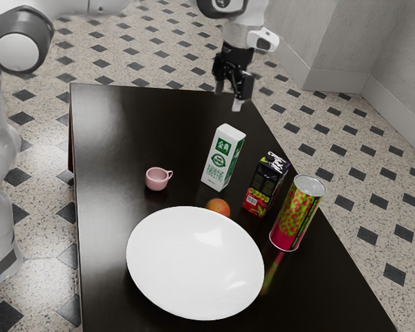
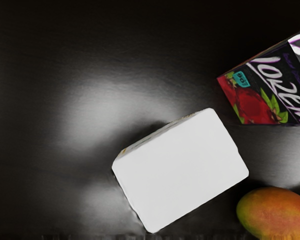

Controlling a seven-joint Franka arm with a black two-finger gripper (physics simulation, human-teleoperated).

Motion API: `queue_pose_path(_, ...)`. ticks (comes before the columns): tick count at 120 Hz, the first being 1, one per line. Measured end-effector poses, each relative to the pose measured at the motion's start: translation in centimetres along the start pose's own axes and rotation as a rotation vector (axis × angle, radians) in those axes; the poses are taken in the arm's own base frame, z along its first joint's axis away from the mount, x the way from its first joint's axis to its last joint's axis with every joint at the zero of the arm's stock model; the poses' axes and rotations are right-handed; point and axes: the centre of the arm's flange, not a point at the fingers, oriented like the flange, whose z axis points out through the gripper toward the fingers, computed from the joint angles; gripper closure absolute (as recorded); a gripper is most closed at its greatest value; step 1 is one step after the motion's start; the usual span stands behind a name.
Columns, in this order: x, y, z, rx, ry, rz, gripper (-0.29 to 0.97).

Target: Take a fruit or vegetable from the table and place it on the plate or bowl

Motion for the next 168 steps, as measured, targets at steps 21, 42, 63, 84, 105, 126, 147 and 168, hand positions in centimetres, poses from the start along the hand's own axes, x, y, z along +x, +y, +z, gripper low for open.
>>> queue_pose_path(21,-2.9,-0.6,3.2,-0.013,-0.052,-0.01,0.0)
queue_pose_path(42,-6.2,-2.4,4.9,-0.031,-0.071,-0.044,0.0)
queue_pose_path(63,-7.2,-3.3,5.8,0.008,-0.05,-0.105,0.0)
queue_pose_path(84,-6.7,-3.2,6.3,0.028,-0.008,-0.204,0.0)
queue_pose_path(105,-6.4,-3.0,7.9,0.028,-0.019,-0.317,0.0)
queue_pose_path(126,-5.5,-2.4,9.6,0.038,-0.035,-0.403,0.0)
queue_pose_path(147,-4.6,-1.8,11.4,0.04,-0.047,-0.485,0.0)
queue_pose_path(168,-4.0,-0.3,13.4,0.038,-0.068,-0.537,0.0)
